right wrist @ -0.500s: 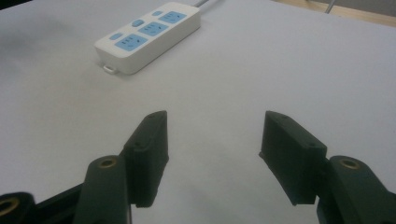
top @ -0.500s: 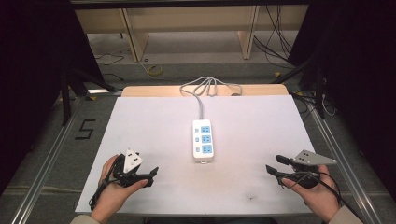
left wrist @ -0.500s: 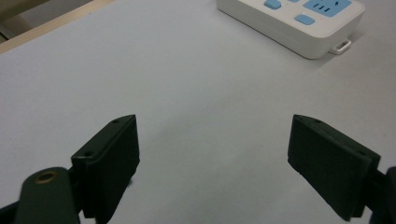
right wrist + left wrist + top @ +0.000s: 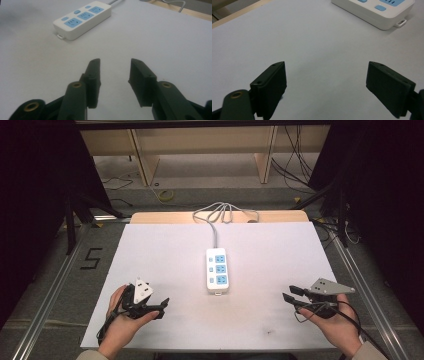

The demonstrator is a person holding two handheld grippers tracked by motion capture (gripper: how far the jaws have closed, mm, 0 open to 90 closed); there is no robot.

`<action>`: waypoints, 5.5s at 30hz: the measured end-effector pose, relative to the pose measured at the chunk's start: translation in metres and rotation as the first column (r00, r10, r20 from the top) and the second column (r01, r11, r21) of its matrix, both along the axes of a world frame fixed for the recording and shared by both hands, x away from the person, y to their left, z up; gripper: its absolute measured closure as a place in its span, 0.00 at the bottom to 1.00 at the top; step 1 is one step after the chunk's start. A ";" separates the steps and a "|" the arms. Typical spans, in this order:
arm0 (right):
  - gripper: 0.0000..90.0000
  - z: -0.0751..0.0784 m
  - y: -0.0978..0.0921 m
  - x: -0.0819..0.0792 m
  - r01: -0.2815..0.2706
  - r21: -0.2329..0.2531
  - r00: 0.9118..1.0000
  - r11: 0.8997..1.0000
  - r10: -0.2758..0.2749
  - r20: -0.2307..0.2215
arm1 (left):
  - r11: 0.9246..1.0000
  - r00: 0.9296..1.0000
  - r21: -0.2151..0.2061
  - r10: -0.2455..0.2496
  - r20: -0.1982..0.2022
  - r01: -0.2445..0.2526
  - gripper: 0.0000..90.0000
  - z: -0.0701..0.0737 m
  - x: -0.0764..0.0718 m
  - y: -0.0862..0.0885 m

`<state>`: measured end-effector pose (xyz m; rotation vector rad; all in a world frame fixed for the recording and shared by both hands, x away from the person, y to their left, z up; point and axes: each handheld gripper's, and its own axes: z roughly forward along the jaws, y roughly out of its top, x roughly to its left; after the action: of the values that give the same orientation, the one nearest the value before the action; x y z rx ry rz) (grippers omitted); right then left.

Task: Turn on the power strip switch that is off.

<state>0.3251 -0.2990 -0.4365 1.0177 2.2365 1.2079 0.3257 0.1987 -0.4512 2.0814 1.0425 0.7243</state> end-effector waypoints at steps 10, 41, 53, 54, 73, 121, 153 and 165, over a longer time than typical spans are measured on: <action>0.92 0.001 0.015 0.013 -0.026 -0.041 1.000 0.999 0.025 -0.011 | 1.000 1.000 -0.004 -0.004 -0.007 0.004 0.18 -0.001 0.001 -0.002; 1.00 0.010 0.054 0.048 -0.060 -0.063 0.998 0.996 0.059 -0.021 | 1.000 1.000 0.009 -0.009 -0.012 0.009 0.19 -0.002 0.002 -0.003; 1.00 0.012 0.064 0.057 -0.076 -0.055 0.997 0.996 0.074 -0.035 | 1.000 1.000 0.014 -0.008 -0.012 0.008 0.19 -0.002 0.003 -0.003; 1.00 0.013 0.065 0.058 -0.076 -0.054 0.997 0.996 0.075 -0.037 | 1.000 1.000 0.015 -0.008 -0.012 0.008 0.19 -0.002 0.003 -0.003; 1.00 0.014 0.081 0.068 -0.093 -0.051 0.995 0.994 0.090 -0.050 | 1.000 1.000 0.014 -0.011 -0.013 0.011 0.19 -0.003 0.003 -0.004; 1.00 0.010 0.116 0.090 -0.134 -0.056 0.988 0.989 0.130 -0.078 | 1.000 1.000 0.019 -0.015 -0.012 0.015 0.19 -0.003 0.003 -0.004; 1.00 0.005 0.141 0.105 -0.165 -0.059 0.982 0.985 0.158 -0.101 | 1.000 1.000 0.018 -0.018 -0.018 0.018 0.19 -0.004 0.003 -0.005; 1.00 0.002 0.151 0.113 -0.171 -0.058 0.980 0.984 0.164 -0.112 | 1.000 1.000 0.019 -0.020 -0.021 0.020 0.19 -0.004 0.003 -0.005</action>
<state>0.4380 -0.1484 -0.4344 0.9033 2.4714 1.1611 0.3286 0.1934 -0.4549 2.1163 1.0285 0.7070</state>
